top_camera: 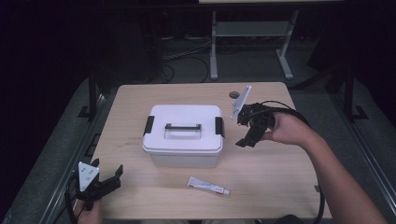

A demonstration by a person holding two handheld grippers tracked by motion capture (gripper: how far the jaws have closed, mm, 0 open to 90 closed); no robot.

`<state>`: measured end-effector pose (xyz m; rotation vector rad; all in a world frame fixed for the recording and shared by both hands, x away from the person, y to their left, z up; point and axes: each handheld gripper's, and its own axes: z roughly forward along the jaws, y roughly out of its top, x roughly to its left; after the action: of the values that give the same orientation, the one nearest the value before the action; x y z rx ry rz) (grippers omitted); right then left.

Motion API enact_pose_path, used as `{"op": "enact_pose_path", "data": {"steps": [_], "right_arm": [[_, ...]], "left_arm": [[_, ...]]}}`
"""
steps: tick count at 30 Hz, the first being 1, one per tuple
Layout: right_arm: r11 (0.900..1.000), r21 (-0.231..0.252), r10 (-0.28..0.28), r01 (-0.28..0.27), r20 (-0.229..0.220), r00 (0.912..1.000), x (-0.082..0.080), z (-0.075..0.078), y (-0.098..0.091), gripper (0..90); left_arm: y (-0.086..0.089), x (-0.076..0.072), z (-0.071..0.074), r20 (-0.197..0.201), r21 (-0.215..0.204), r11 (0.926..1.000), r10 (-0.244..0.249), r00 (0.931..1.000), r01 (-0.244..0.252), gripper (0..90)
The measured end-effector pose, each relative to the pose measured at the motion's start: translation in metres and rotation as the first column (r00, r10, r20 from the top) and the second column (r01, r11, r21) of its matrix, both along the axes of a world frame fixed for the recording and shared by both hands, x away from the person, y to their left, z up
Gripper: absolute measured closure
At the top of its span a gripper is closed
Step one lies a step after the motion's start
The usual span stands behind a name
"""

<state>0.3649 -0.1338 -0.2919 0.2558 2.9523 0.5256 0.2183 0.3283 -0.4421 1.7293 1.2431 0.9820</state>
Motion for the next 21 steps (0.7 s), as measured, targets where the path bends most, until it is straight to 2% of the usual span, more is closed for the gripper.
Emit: {"op": "enact_pose_path", "data": {"steps": [11,21], "right_arm": [[0.9990,-0.010,0.043,-0.042,0.014,0.9990,0.004,0.015,0.025,23.1],[0.9969,-0.022,0.075,-0.075,0.008,0.9971,0.009,0.017,0.050,23.1]], "left_arm": [[0.000,0.000,0.000,0.003,-0.006,1.0000,0.005,1.0000,-0.005,15.0],[0.001,0.001,0.000,0.004,-0.008,1.0000,0.006,1.0000,-0.006,15.0]]}}
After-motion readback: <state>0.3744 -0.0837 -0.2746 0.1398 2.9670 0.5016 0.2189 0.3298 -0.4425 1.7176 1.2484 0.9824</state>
